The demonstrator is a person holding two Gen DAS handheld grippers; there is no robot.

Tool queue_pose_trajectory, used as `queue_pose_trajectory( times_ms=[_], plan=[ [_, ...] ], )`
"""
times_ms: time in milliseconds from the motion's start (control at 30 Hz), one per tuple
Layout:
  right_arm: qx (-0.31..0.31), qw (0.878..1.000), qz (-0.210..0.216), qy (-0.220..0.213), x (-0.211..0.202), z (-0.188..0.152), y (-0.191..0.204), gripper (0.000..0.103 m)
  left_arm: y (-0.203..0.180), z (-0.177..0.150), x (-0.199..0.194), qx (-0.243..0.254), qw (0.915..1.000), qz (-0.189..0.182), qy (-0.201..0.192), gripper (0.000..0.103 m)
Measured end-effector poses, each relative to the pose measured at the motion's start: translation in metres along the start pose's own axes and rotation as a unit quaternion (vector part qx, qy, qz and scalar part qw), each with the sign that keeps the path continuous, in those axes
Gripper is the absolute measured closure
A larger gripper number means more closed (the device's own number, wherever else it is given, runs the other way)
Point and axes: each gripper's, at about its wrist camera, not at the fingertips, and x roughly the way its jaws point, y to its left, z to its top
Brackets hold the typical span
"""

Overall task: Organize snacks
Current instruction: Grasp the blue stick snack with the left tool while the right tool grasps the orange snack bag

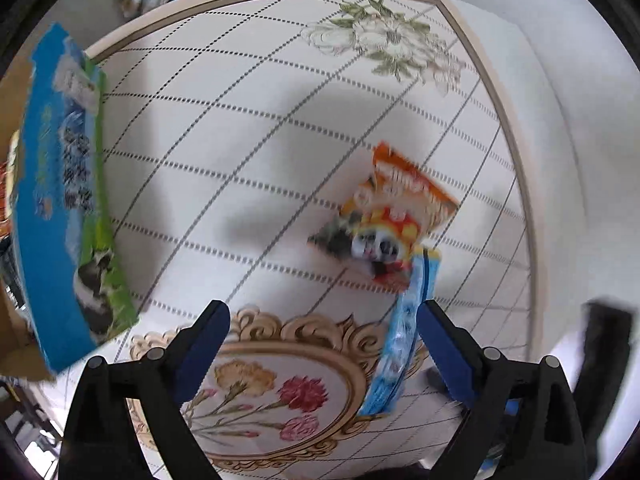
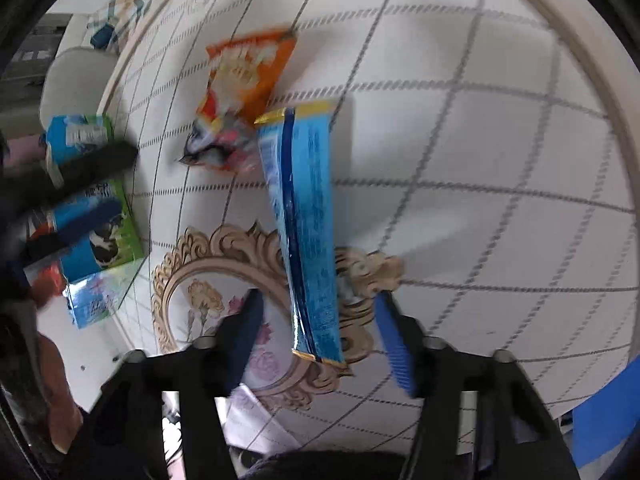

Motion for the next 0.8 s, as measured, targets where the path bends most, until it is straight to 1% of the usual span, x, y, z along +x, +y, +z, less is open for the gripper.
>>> queue_pose_trajectory(
  times_ms=[67,133,200,267,333,367,400,433,467,567,600,700,800],
  plan=[
    [0.0,1.0,-0.021,-0.019,-0.018,0.005,-0.024,0.039,-0.014,-0.013,0.01,0.015,0.9998,0.008,0.005,0.007],
    [0.006,0.999,-0.041,-0.031,-0.03,0.008,-0.034,0.039,-0.029,-0.024,0.027,0.029,0.9992,-0.003,0.028,0.007],
    [0.012,0.998,-0.053,-0.04,-0.04,0.011,-0.045,0.039,-0.048,-0.033,0.048,0.049,0.9975,-0.004,0.051,0.008],
    [0.023,0.997,-0.06,-0.047,-0.051,0.019,-0.063,0.039,-0.064,-0.038,0.063,0.074,0.9956,0.002,0.057,0.008],
    [0.042,0.996,-0.06,-0.054,-0.062,0.025,-0.085,0.039,-0.075,-0.042,0.082,0.096,0.9927,0.028,0.068,0.026],
    [0.048,0.995,-0.061,-0.056,-0.067,0.026,-0.091,0.039,-0.077,-0.044,0.087,0.1,0.9916,0.033,0.075,0.047],
    [0.054,0.995,-0.061,-0.056,-0.069,0.028,-0.094,0.039,-0.081,-0.046,0.086,0.108,0.9912,0.045,0.062,0.048],
    [0.06,0.995,-0.059,-0.059,-0.074,0.029,-0.098,0.039,-0.083,-0.048,0.086,0.11,0.9911,0.047,0.06,0.063],
    [0.062,0.995,-0.058,-0.061,-0.076,0.032,-0.098,0.039,-0.083,-0.05,0.087,0.106,0.9913,0.041,0.066,0.075],
    [0.058,0.995,-0.055,-0.064,-0.082,0.037,-0.093,0.039,-0.066,-0.06,0.079,0.07,0.9949,0.045,0.057,0.077],
    [0.058,0.995,-0.051,-0.063,-0.084,0.039,-0.094,0.039,-0.055,-0.065,0.074,0.052,0.9963,0.042,0.054,0.078],
    [0.047,0.997,-0.03,-0.054,-0.079,0.052,-0.069,0.039,-0.023,-0.075,0.065,0.005,0.9979,0.043,0.048,0.079],
    [0.034,0.998,-0.008,-0.046,-0.072,0.07,-0.037,0.039,0.011,-0.081,0.066,-0.043,0.9968,0.048,0.048,0.079]
  ],
)
